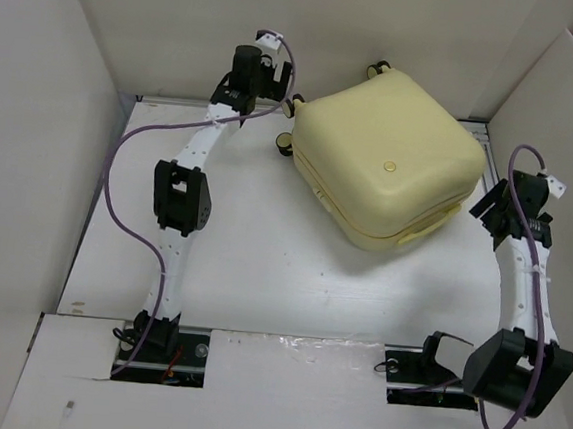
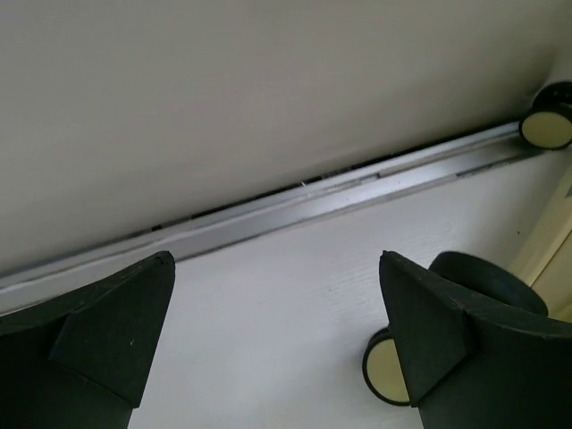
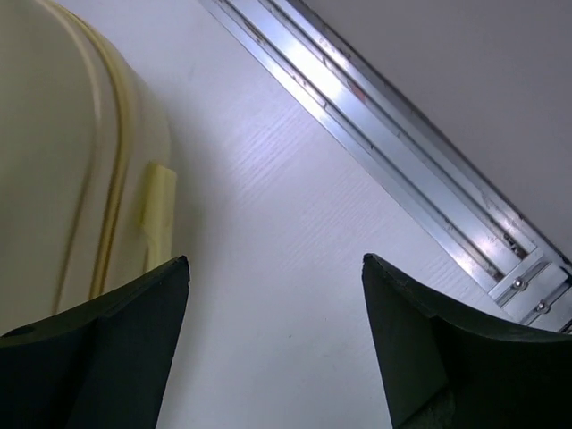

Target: Pack the luggage

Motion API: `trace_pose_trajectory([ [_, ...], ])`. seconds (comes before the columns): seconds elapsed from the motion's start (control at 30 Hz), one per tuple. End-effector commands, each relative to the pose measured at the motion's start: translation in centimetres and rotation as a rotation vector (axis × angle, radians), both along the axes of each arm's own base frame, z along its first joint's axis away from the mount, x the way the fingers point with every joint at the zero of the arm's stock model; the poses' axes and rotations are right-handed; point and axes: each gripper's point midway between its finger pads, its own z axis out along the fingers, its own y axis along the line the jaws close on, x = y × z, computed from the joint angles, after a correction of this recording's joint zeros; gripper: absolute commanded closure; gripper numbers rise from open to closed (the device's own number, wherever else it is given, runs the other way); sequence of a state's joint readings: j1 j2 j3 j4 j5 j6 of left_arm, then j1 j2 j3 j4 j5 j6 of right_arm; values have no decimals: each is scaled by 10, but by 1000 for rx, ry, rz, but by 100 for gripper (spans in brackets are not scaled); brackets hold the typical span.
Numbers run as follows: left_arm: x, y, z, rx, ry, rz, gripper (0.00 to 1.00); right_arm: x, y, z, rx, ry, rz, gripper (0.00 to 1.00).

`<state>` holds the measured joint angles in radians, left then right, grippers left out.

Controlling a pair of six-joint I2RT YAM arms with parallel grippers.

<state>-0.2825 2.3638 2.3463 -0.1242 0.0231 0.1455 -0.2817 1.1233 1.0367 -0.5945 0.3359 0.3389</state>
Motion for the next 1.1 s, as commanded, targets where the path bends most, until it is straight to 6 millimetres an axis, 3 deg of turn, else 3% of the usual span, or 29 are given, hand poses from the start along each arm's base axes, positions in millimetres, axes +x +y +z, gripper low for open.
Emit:
trace_pose_trajectory([
  [0.0, -8, -10, -9, -57, 60, -8, 5, 13, -14, -11, 50, -50, -79, 18],
  [0.1, -26, -9, -14, -68, 78, -25, 5, 15, 5, -23, 123, -22, 10, 23],
  [0.23, -37, -4, -10, -69, 80, -49, 5, 6, 32, -29, 187, -106, 109, 33],
  [0.4, -46, 3, -26, -35, 149, -29, 5, -5, 51, -66, 276, -70, 122, 41],
  [0.5, -51, 6, -12, -36, 134, -20, 5, -8, 60, -84, 318, -51, 128, 42],
  [0.57, -56, 7, 0, -41, 117, -21, 5, 4, 68, -81, 337, -109, 182, 44],
  [0.67, -65, 12, -2, -24, 132, -15, 5, 15, 80, -76, 361, -165, 255, 45],
  [0.7, -69, 13, 9, -28, 118, -15, 4, 18, 82, -77, 361, -165, 265, 45],
  [0.8, -81, 23, 15, -27, 125, -4, 4, 18, 87, -77, 367, -165, 281, 45],
  [0.83, -86, 35, 19, -35, 127, -2, 4, 23, 92, -73, 368, -182, 299, 45],
  [0.9, -90, 36, 21, -35, 125, -2, 4, 23, 96, -73, 372, -182, 298, 45],
  [1.0, -92, 44, 16, -28, 137, 21, 3, 28, 95, -82, 383, -170, 272, 44],
  [1.07, -94, 50, 27, -34, 118, 30, 3, 34, 99, -91, 399, -155, 262, 44],
])
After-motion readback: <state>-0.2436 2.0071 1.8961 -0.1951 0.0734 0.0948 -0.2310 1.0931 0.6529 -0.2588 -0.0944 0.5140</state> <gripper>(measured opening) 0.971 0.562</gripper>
